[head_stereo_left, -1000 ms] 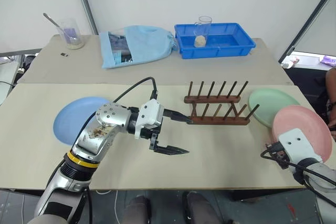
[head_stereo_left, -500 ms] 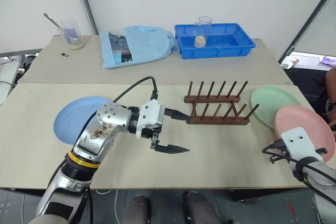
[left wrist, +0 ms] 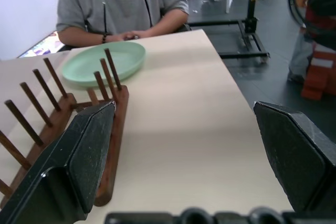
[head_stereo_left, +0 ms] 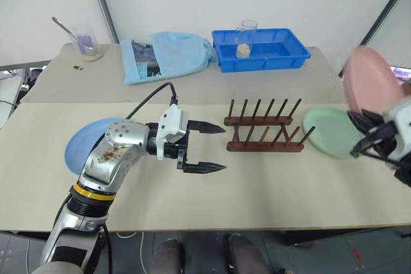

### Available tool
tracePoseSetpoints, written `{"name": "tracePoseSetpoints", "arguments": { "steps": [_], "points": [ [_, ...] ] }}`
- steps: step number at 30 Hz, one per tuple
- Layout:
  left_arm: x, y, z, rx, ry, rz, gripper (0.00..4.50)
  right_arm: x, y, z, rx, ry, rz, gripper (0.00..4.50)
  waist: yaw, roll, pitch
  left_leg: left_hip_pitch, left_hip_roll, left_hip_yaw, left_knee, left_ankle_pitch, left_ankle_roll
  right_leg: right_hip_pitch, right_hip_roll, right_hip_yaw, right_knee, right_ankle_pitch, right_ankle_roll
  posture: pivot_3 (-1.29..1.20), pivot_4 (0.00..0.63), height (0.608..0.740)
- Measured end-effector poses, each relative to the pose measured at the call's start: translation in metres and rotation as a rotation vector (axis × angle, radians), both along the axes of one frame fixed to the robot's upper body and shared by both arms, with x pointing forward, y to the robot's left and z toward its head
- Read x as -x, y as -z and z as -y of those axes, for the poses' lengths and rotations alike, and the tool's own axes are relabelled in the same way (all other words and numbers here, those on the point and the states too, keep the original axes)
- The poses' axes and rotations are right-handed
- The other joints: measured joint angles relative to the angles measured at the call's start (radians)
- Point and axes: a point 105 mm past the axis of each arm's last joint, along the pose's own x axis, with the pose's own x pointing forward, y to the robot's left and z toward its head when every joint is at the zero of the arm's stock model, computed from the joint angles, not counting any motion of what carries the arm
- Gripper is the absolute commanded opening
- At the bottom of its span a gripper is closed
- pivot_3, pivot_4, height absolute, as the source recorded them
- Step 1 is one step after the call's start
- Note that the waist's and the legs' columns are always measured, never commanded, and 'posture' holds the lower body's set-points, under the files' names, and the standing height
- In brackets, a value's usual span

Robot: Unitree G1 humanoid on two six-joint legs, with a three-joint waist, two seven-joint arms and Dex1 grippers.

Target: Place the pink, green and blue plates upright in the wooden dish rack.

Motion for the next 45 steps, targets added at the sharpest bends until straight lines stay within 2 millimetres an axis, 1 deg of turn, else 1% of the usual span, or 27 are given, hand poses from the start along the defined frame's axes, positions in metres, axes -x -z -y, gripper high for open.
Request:
{"name": "tracePoseSetpoints", "arguments": {
  "steps": [3, 5, 7, 9, 12, 16, 20, 22, 25, 32, 39, 45],
  "points": [
    [0.000, -0.008, 0.000, 0.038, 0.005, 0.009, 4.50, -0.012, -0.023, -0.002, -0.190, -0.134, -0.007, 0.05, 0.001, 0.000, 0.000, -0.001, -0.001, 0.000, 0.000, 0.000, 0.000, 0.000, 0.000, 0.000, 0.000, 0.000, 0.000, 0.00, 0.150, 0.737],
    [0.003, -0.013, -0.002, 0.063, 0.018, 0.017, 4.50, -0.016, -0.029, 0.000, -0.321, -0.211, -0.069, 0.05, 0.003, 0.000, 0.000, -0.002, -0.001, -0.001, -0.002, 0.000, 0.001, 0.000, 0.000, 0.000, 0.000, -0.001, 0.000, 0.00, 0.150, 0.737],
    [0.007, -0.018, -0.004, 0.065, 0.032, 0.028, 4.50, -0.018, -0.031, 0.000, -0.422, -0.289, -0.149, 0.05, 0.008, 0.000, 0.000, -0.003, -0.001, -0.002, -0.003, -0.002, 0.004, -0.001, 0.000, 0.000, 0.000, -0.003, -0.003, 0.00, 0.150, 0.737],
    [0.010, -0.021, -0.005, 0.077, 0.045, 0.024, 4.50, -0.018, -0.036, 0.001, -0.503, -0.345, -0.196, 0.05, 0.009, 0.000, 0.000, -0.003, -0.002, -0.001, -0.003, -0.005, 0.008, -0.001, 0.000, 0.000, 0.000, -0.002, -0.003, 0.00, 0.150, 0.737],
    [0.012, -0.022, -0.006, 0.062, 0.043, 0.024, 4.50, -0.015, -0.045, 0.008, -0.607, -0.389, -0.221, 0.05, 0.009, 0.000, 0.000, -0.004, -0.002, -0.002, -0.003, -0.008, 0.013, 0.000, 0.000, 0.000, 0.000, -0.001, 0.000, 0.00, 0.150, 0.737],
    [0.011, -0.022, -0.009, 0.053, 0.029, 0.017, 4.50, -0.014, -0.038, 0.013, -0.678, -0.392, -0.271, 0.05, 0.008, 0.000, 0.000, -0.003, -0.002, -0.001, -0.003, -0.009, 0.016, 0.000, 0.000, 0.000, 0.000, -0.002, 0.001, 0.00, 0.150, 0.737],
    [0.015, -0.020, -0.009, 0.059, 0.045, -0.010, 4.50, -0.012, -0.027, 0.007, -0.740, -0.425, -0.352, 0.05, 0.005, 0.000, 0.000, -0.003, -0.002, -0.001, -0.002, -0.009, 0.016, 0.000, 0.000, 0.000, 0.000, -0.002, 0.003, 0.00, 0.150, 0.737],
    [0.016, -0.021, -0.009, 0.058, 0.055, -0.015, 4.50, -0.010, -0.023, 0.004, -0.755, -0.441, -0.382, 0.05, 0.005, 0.000, 0.000, -0.002, -0.002, -0.001, -0.001, -0.009, 0.016, 0.000, 0.000, 0.000, 0.001, -0.005, 0.006, 0.00, 0.150, 0.737],
    [0.016, -0.020, -0.010, 0.055, 0.060, -0.020, 4.50, -0.006, -0.016, 0.001, -0.776, -0.455, -0.421, 0.05, 0.005, 0.001, 0.000, -0.002, -0.002, -0.001, -0.001, -0.009, 0.016, 0.001, 0.000, 0.001, 0.001, -0.006, 0.003, 0.00, 0.150, 0.737],
    [0.018, -0.021, -0.009, 0.059, 0.074, -0.035, 4.50, -0.005, -0.005, 0.005, -0.792, -0.431, -0.456, 0.05, 0.005, 0.001, 0.000, -0.002, -0.002, -0.001, 0.000, -0.009, 0.016, 0.001, 0.000, 0.002, 0.000, -0.006, 0.003, 0.00, 0.150, 0.737],
    [0.022, -0.023, -0.008, 0.066, 0.100, -0.034, 4.50, -0.018, 0.004, 0.012, -0.810, -0.404, -0.486, 0.05, 0.002, 0.001, 0.000, -0.002, -0.002, 0.000, 0.000, -0.009, 0.016, 0.001, 0.000, 0.002, 0.001, -0.006, 0.003, 0.00, 0.150, 0.737],
    [0.024, -0.024, -0.008, 0.057, 0.110, -0.021, 4.50, -0.037, 0.005, 0.017, -0.840, -0.390, -0.517, 0.05, 0.001, 0.001, 0.000, -0.002, -0.002, 0.000, 0.001, -0.009, 0.016, 0.001, 0.000, 0.003, 0.001, -0.006, 0.003, 0.00, 0.150, 0.737]
  ]
}}
